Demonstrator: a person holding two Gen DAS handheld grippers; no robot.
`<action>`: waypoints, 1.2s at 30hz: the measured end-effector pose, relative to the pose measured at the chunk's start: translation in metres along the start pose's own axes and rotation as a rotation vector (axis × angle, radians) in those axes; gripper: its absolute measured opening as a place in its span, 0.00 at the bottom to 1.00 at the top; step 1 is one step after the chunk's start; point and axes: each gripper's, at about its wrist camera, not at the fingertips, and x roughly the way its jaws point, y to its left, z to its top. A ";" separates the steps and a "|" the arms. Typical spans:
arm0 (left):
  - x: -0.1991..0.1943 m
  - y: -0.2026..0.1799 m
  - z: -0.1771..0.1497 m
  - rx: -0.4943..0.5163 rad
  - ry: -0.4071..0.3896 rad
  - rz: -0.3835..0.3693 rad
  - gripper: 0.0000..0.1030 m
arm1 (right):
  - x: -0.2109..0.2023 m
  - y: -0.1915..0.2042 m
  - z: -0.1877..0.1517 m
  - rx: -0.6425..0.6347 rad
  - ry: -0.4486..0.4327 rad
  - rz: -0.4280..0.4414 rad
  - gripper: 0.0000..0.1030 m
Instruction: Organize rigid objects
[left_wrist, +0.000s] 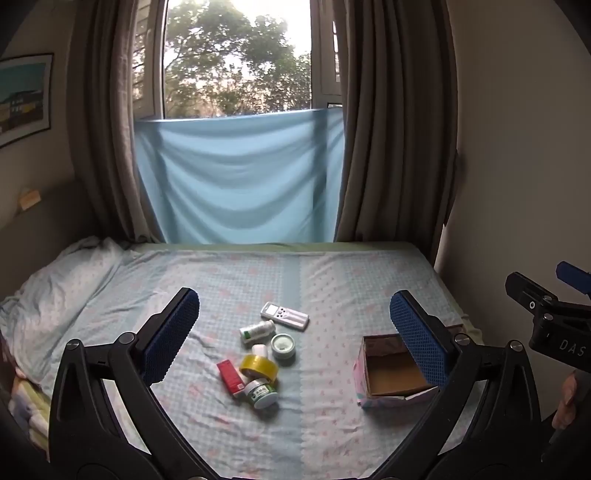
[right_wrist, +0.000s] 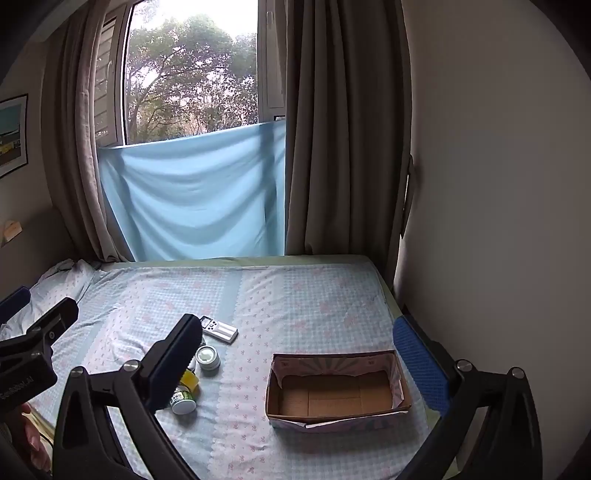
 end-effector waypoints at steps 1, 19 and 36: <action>0.000 0.000 0.000 0.002 0.000 0.000 1.00 | 0.000 0.000 0.000 0.001 -0.001 0.000 1.00; 0.002 0.004 -0.001 -0.002 -0.004 0.000 1.00 | 0.001 0.000 -0.003 0.000 -0.009 -0.011 1.00; 0.000 0.014 -0.004 -0.015 -0.005 -0.001 1.00 | 0.004 0.004 -0.002 -0.008 -0.009 -0.001 1.00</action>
